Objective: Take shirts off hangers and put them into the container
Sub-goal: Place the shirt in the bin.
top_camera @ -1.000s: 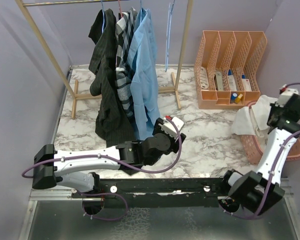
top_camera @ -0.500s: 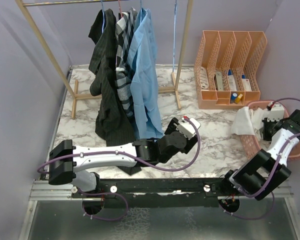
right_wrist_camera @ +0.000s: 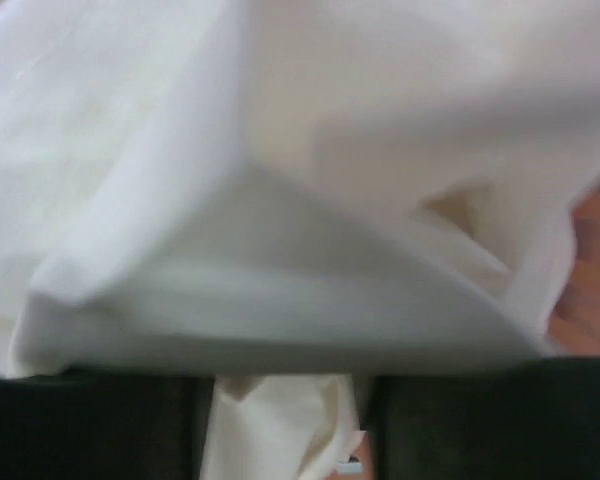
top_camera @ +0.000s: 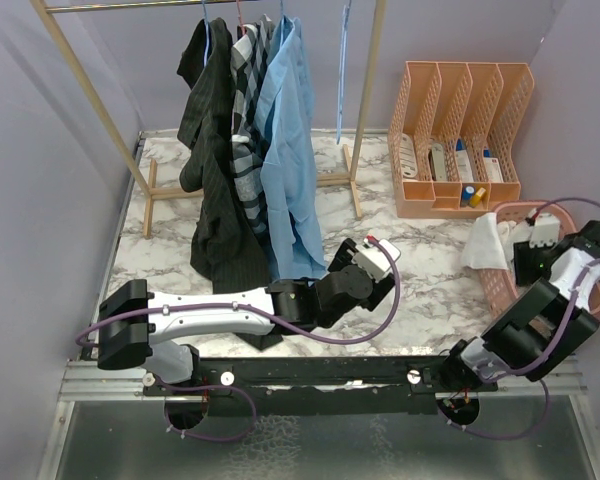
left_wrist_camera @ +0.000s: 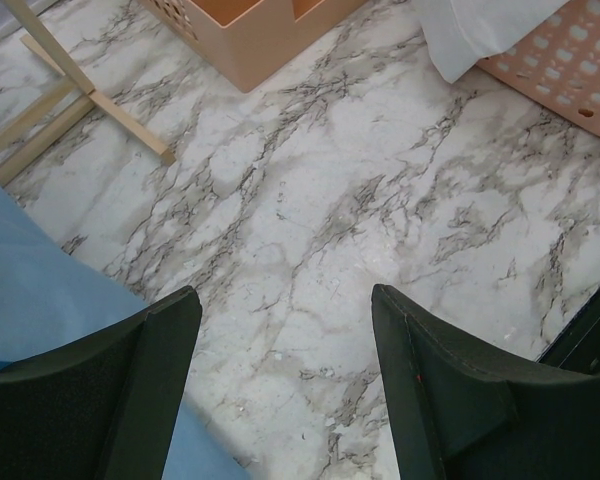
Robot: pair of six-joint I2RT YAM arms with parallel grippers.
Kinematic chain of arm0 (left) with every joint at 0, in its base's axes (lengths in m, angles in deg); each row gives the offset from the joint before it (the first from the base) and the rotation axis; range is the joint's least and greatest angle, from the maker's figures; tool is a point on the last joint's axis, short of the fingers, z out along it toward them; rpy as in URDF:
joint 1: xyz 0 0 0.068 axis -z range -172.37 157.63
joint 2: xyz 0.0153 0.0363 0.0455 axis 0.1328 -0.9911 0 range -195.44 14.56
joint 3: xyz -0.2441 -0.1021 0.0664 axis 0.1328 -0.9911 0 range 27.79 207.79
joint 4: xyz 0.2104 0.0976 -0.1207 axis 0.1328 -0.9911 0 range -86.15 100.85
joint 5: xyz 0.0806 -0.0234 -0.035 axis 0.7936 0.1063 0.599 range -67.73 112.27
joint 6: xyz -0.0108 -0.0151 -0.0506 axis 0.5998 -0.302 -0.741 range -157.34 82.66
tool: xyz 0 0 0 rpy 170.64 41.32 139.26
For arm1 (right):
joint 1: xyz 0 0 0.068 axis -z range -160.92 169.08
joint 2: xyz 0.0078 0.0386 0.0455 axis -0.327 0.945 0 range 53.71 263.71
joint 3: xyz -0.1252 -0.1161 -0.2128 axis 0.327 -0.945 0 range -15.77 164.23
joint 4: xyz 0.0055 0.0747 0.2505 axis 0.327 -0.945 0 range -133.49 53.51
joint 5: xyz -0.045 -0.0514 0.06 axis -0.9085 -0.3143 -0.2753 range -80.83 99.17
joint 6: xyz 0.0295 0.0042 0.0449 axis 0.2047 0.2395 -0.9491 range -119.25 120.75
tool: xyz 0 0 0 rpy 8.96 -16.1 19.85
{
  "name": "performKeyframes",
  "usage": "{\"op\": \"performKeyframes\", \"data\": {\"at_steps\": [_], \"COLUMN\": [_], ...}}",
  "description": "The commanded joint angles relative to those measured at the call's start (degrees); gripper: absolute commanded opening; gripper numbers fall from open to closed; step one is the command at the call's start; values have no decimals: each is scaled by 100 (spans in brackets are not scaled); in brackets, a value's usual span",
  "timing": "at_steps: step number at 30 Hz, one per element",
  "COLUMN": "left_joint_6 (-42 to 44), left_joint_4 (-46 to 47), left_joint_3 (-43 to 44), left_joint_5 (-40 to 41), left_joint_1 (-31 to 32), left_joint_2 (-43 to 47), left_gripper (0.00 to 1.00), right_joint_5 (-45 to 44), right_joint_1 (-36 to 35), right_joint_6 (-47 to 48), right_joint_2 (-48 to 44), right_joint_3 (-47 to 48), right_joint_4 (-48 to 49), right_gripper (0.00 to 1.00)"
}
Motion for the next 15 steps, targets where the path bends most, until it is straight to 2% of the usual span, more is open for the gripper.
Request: {"op": "performKeyframes", "data": {"at_steps": [1, 3, 7, 12, 15], "left_joint_6": [-74, -103, -159, -181, -193], "left_joint_4": [245, 275, 360, 547, 597], "left_joint_3": [-112, -144, -255, -432, -453], "left_joint_5": [-27, -27, -36, -62, -103], "left_joint_1": [25, 25, 25, 23, 25], "left_joint_2": [198, 196, 235, 343, 324], "left_gripper": [72, 72, 72, 72, 72], "right_joint_5": [934, 1209, 1759, 2231, 1629], "right_joint_1": [20, 8, 6, -271, -1363], "right_joint_6": [297, 416, 783, 1038, 350], "right_joint_2": [-747, -944, -1175, -1269, -1272], "right_joint_3": [1214, 1796, 2876, 3663, 3623], "right_joint_4": [-1206, -1637, -2459, -3454, -3608], "right_gripper": [63, 78, 92, 96, 92]}}
